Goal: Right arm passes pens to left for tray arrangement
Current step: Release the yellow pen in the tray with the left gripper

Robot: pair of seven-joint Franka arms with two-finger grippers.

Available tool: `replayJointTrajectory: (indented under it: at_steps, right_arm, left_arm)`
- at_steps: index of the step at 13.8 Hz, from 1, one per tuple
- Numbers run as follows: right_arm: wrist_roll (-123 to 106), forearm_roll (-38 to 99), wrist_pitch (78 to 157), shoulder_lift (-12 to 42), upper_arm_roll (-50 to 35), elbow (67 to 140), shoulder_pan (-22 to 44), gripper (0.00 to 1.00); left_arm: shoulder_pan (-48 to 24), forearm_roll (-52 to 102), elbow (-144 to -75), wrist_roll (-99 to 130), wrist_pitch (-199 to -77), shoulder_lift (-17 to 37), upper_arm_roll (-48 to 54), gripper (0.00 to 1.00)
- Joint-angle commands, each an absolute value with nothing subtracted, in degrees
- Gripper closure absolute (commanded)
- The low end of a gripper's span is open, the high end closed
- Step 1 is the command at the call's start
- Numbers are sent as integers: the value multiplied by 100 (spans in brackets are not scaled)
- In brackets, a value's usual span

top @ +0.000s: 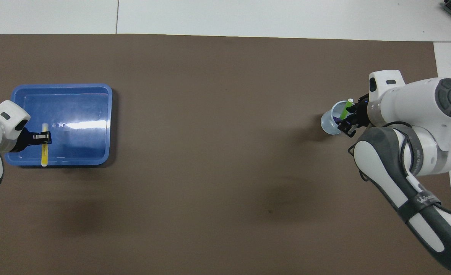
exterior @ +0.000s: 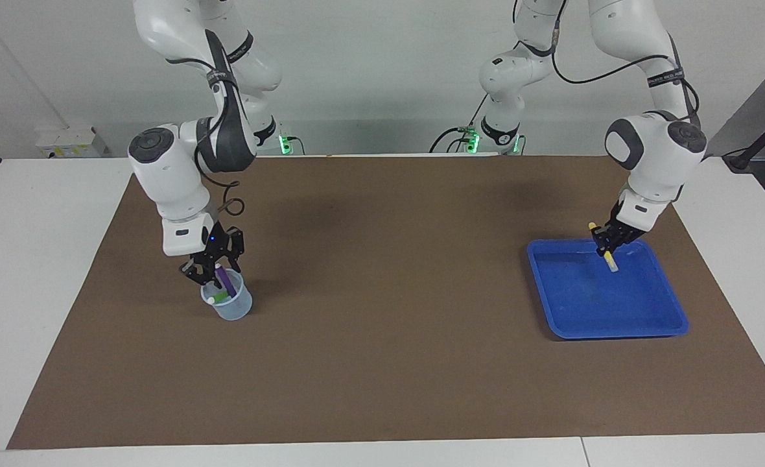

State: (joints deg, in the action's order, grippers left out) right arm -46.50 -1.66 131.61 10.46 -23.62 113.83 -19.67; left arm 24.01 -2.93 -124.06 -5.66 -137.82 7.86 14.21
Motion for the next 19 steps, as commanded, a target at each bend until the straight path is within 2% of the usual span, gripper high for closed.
replayJointTrajectory:
  at_steps: [1, 3, 9, 10, 11, 19]
  right_arm:
    - [-4702, -281, 13298, 993, -2443, 11514, -2118, 46]
    - [-4702, -281, 13298, 984, -2443, 11522, -2118, 47]
    - [-4922, -281, 13298, 1028, -2452, 11584, -2250, 50]
    - [-4922, -281, 13289, 1028, -2452, 11584, -2250, 57]
    - [-4922, -281, 13280, 1028, -2452, 11584, -2250, 60]
    - [-4869, -264, 13201, 1011, -2452, 11601, -2250, 59]
  left_arm:
    - [2759, -580, -12025, -1141, -14028, 1291, 1468, 100]
    - [2786, -571, -11576, -1160, -13791, 1590, 1477, 100]
    - [2769, -396, -11514, -1099, -14229, 1811, 1477, 100]
    - [2777, -396, -11488, -1081, -14290, 1845, 1477, 100]
    - [2795, -396, -11487, -1081, -14430, 1889, 1468, 100]
    - [2856, -404, -11496, -1081, -14792, 2092, 1468, 100]
